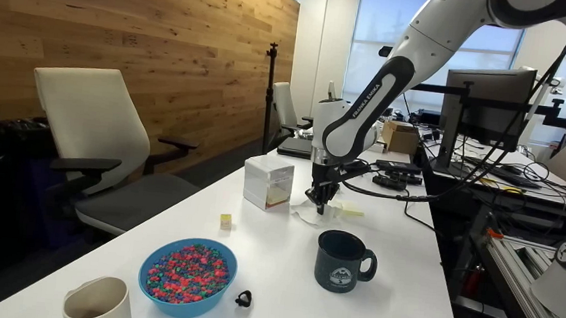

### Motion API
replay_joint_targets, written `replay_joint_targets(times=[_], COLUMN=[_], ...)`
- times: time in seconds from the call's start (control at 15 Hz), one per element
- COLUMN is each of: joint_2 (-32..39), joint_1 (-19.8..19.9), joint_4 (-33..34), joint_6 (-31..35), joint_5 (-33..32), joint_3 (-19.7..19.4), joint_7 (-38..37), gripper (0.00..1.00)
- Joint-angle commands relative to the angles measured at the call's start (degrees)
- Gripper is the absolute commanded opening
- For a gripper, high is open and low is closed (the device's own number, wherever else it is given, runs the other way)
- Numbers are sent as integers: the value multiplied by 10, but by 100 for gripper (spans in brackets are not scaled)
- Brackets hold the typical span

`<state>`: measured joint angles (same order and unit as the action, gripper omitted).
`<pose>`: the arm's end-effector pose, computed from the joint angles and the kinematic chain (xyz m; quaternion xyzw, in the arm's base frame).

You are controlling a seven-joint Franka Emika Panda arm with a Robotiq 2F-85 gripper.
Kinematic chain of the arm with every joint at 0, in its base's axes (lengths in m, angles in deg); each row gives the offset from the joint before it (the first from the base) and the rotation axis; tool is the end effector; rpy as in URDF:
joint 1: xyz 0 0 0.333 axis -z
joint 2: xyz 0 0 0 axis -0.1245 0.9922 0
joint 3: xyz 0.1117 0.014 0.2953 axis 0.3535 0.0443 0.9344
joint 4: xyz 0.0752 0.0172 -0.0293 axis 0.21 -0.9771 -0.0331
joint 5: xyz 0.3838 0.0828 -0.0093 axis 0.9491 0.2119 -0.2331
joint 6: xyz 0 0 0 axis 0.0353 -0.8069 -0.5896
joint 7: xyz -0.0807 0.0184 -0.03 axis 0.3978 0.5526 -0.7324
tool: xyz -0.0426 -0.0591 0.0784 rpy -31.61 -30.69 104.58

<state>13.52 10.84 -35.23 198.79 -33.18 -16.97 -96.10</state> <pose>0.5635 -0.1570 0.1427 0.9580 -0.2826 -0.0083 0.0482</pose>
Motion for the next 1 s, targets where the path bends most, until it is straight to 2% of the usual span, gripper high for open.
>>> replay_joint_targets(times=[0.0, 0.4, 0.93], joint_2=[11, -9, -15], joint_1=[-13, -45, -75], joint_4=[3, -33, -41], joint_6=[10, 29, 42], joint_5=[-2, -2, 0], joint_3=[-4, 22, 45], joint_7=[-16, -2, -1], gripper=[0, 0, 0])
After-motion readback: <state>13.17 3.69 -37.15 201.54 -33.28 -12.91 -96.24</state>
